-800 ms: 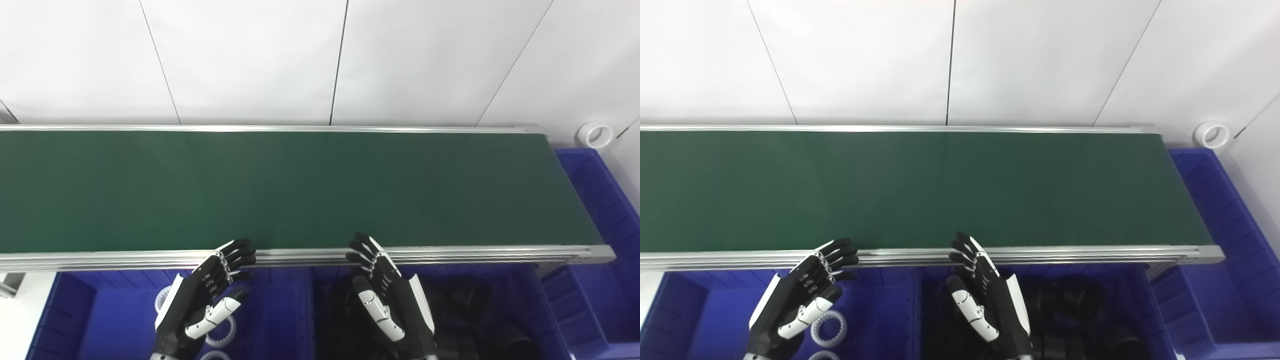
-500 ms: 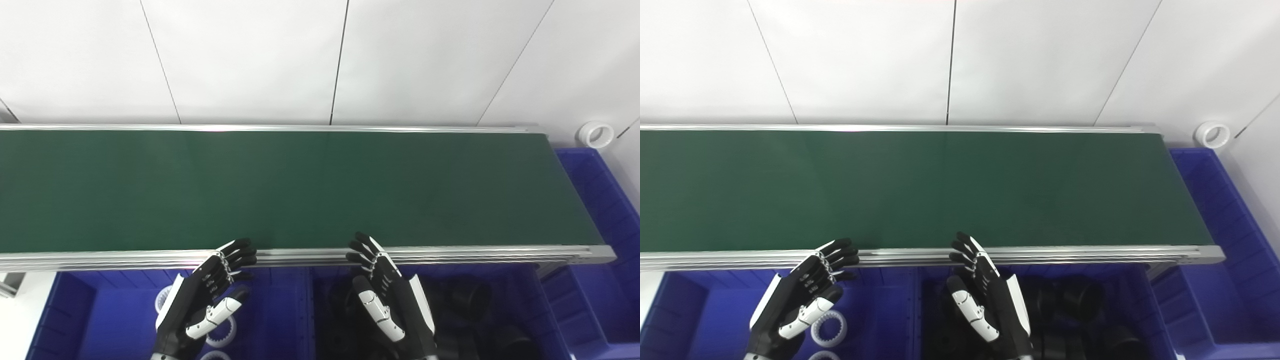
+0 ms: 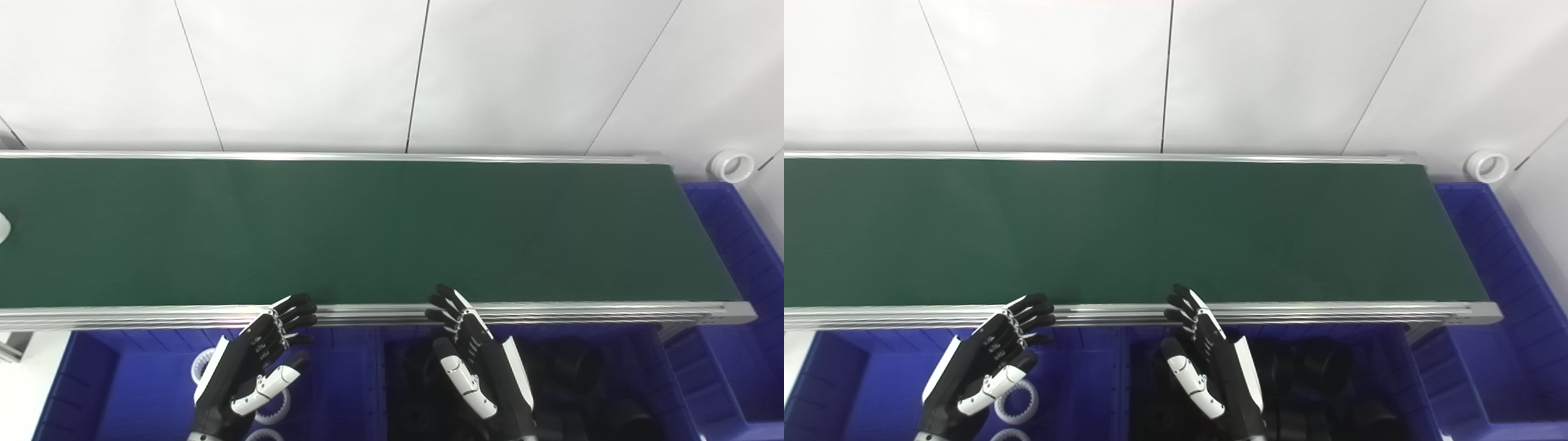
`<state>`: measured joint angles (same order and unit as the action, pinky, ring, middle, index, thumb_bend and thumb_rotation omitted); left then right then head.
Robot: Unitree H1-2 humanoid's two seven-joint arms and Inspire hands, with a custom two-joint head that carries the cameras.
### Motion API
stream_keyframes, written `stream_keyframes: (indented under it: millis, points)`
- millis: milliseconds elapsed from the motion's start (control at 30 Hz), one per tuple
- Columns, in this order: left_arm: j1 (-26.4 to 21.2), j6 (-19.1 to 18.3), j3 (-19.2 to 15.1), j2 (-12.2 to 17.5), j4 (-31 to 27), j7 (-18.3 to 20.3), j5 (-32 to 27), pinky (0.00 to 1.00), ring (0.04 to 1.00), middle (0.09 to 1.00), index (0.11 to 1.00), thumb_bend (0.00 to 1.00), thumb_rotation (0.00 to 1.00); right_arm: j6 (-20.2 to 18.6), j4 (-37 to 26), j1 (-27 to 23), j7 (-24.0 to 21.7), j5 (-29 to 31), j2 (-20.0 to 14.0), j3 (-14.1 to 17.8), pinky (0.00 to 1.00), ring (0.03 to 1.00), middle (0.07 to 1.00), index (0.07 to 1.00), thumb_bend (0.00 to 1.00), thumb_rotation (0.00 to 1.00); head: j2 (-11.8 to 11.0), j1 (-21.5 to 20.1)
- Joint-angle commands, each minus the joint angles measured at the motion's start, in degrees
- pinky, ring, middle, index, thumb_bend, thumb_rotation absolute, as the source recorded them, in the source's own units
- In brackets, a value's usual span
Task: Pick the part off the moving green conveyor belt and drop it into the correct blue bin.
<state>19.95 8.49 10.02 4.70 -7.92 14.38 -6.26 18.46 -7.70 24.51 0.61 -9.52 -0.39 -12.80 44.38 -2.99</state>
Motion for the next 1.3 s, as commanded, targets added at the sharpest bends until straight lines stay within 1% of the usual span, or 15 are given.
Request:
stream_keyframes:
  millis: [0, 600, 767, 1067, 1167, 1267]
  points:
    - [-0.5, 2.4, 0.2, -0.2, -0.9, 0.2, -0.4, 0.68, 0.774, 0.795, 0.810, 0.74, 0.46, 1.0, -1.0, 0.1, -0.3, 0.5, 0.2, 0.0, 0.73, 0.816, 0.861, 0.905, 0.48, 0.74, 0.1, 0.1]
    - [-0.3, 3.0, 0.2, -0.1, -0.6, 0.3, -0.7, 0.69, 0.782, 0.800, 0.813, 0.73, 0.44, 1.4, -0.9, 0.2, -0.2, 0.5, 0.2, 0.0, 0.72, 0.815, 0.858, 0.904, 0.49, 0.74, -0.1, 0.5]
    - [-0.2, 2.6, 0.3, -0.1, -1.1, 0.4, -0.8, 0.70, 0.787, 0.807, 0.816, 0.73, 0.45, 1.2, -1.1, 0.3, -0.3, 0.5, 0.1, 0.0, 0.73, 0.813, 0.858, 0.904, 0.50, 0.75, 0.1, 0.6]
    - [-0.1, 2.8, 0.3, -0.1, -0.8, 0.3, -1.2, 0.70, 0.786, 0.803, 0.815, 0.71, 0.42, 1.3, -0.9, 0.3, -0.2, 0.7, 0.1, 0.1, 0.73, 0.814, 0.858, 0.904, 0.50, 0.75, -0.1, 1.1]
    - [-0.2, 2.8, 0.4, -0.2, -0.8, 0.4, -1.4, 0.70, 0.785, 0.804, 0.817, 0.71, 0.41, 1.6, -0.8, 0.3, -0.2, 0.7, 0.1, 0.1, 0.73, 0.812, 0.856, 0.903, 0.49, 0.74, -0.2, 1.3]
    - [-0.2, 3.3, 0.4, -0.3, -0.3, 0.3, -1.2, 0.69, 0.783, 0.801, 0.814, 0.71, 0.41, 1.4, -0.7, 0.3, -0.2, 0.6, 0.1, 0.2, 0.72, 0.811, 0.855, 0.901, 0.49, 0.74, -0.9, 2.2]
